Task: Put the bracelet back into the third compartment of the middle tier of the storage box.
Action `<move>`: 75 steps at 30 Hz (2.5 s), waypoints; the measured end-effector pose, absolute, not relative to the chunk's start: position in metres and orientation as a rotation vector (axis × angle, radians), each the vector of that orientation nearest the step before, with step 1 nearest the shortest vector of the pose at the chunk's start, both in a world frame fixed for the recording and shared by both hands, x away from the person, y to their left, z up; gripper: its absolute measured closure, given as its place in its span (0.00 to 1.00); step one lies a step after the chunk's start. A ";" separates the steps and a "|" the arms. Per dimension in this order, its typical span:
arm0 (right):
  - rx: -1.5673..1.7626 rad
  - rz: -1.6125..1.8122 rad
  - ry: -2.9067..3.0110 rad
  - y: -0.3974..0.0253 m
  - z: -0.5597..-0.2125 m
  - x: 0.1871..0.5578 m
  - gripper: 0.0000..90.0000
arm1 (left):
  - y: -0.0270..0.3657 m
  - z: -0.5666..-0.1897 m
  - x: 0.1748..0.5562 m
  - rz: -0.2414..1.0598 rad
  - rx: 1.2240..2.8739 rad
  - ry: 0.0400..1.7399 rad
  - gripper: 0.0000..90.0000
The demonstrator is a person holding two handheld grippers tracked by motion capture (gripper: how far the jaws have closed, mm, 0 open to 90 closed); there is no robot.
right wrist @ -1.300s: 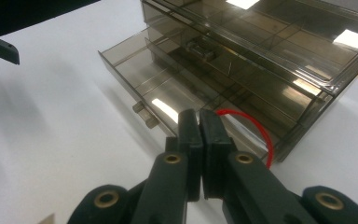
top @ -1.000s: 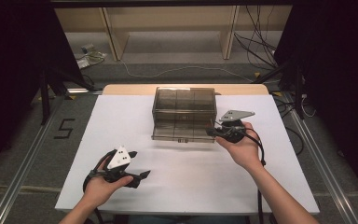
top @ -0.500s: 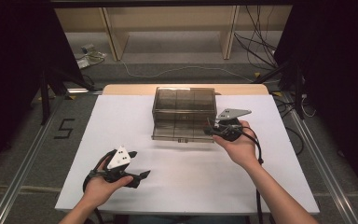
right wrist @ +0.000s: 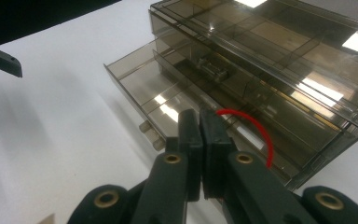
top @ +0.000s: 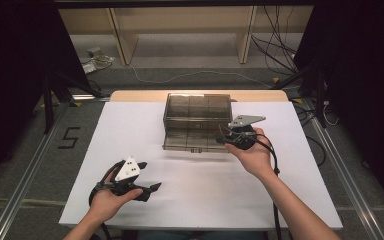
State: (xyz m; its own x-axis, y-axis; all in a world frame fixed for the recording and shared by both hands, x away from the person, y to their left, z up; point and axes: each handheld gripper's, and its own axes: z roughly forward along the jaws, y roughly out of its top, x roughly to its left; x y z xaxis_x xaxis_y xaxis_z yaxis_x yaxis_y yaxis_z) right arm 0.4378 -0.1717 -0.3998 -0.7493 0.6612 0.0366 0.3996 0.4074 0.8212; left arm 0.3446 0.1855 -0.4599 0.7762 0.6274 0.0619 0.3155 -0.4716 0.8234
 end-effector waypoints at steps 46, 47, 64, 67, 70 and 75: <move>0.902 1.280 2.406 -0.149 -0.401 0.450 0.99 | 0.186 -0.460 0.345 0.449 2.092 0.700 0.18; 0.901 1.280 2.406 -0.149 -0.401 0.451 0.99 | 0.186 -0.460 0.345 0.449 2.092 0.700 0.18; 0.890 1.273 2.421 -0.140 -0.402 0.456 0.99 | 0.186 -0.460 0.345 0.450 2.090 0.700 0.18; 0.887 1.276 2.421 -0.138 -0.403 0.457 0.99 | 0.186 -0.460 0.345 0.450 2.090 0.700 0.18; 0.884 1.274 2.427 -0.137 -0.403 0.458 0.99 | 0.186 -0.460 0.345 0.449 2.091 0.700 0.18; 0.884 1.275 2.429 -0.135 -0.403 0.459 0.99 | 0.186 -0.460 0.345 0.449 2.091 0.698 0.18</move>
State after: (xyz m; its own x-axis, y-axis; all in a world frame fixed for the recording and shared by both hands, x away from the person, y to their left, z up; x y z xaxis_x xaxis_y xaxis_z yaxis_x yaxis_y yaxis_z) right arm 0.4594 -0.1351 -0.4031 -0.7815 0.6217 0.0511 0.3952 0.4300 0.8117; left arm 0.3447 0.1857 -0.4598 0.7783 0.6250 0.0603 0.3143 -0.4708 0.8244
